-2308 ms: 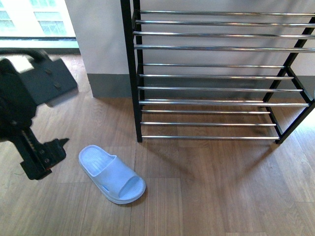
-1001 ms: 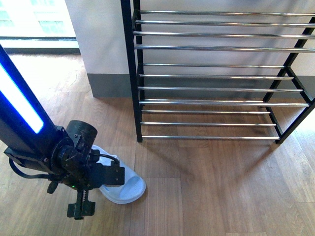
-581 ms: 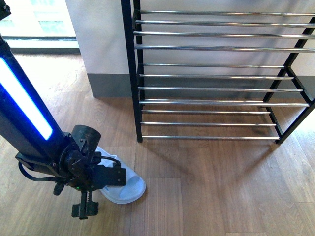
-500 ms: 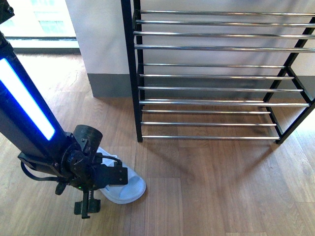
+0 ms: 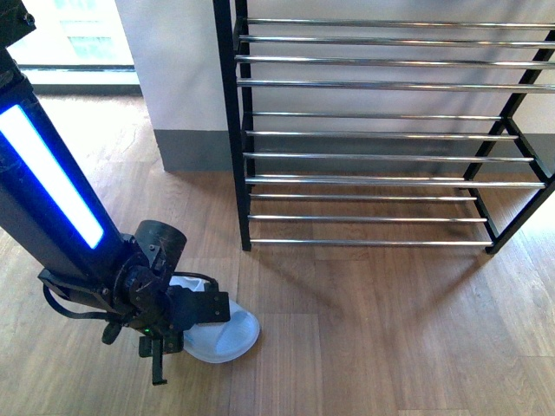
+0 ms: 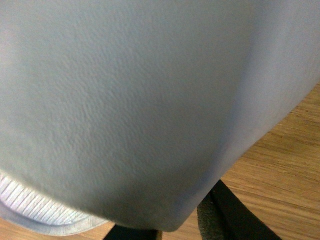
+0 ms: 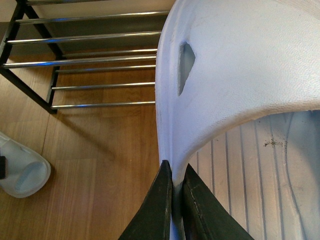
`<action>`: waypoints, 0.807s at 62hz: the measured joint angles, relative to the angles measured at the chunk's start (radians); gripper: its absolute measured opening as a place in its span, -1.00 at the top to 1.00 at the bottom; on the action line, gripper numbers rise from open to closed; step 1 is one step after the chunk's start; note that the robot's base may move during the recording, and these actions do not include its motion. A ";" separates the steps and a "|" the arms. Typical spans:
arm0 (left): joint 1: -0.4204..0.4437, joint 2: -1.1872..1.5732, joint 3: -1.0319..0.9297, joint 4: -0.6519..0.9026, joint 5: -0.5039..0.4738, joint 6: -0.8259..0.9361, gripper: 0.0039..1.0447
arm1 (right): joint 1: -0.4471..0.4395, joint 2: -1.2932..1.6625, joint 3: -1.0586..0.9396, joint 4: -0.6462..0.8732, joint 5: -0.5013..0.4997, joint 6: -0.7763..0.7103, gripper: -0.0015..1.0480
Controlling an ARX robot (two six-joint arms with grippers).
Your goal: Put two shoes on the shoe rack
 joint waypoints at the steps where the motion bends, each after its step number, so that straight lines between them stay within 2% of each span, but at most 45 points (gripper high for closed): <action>1: -0.001 -0.004 -0.008 0.006 -0.006 -0.008 0.81 | 0.000 0.000 0.000 0.000 0.000 0.000 0.97; 6: -0.006 -0.022 -0.036 0.026 -0.032 -0.047 0.96 | 0.000 0.000 0.000 0.000 0.000 0.000 0.97; 34: -0.050 -0.343 -0.313 0.204 -0.121 -0.458 0.96 | 0.000 0.000 0.000 0.000 0.000 0.000 0.97; 44: -0.065 -0.704 -0.586 0.378 -0.187 -0.699 0.96 | 0.000 0.000 0.000 0.000 0.000 0.000 0.97; 50: -0.060 -0.912 -0.752 0.428 -0.232 -0.808 0.96 | 0.000 0.000 0.000 0.000 0.000 0.000 0.97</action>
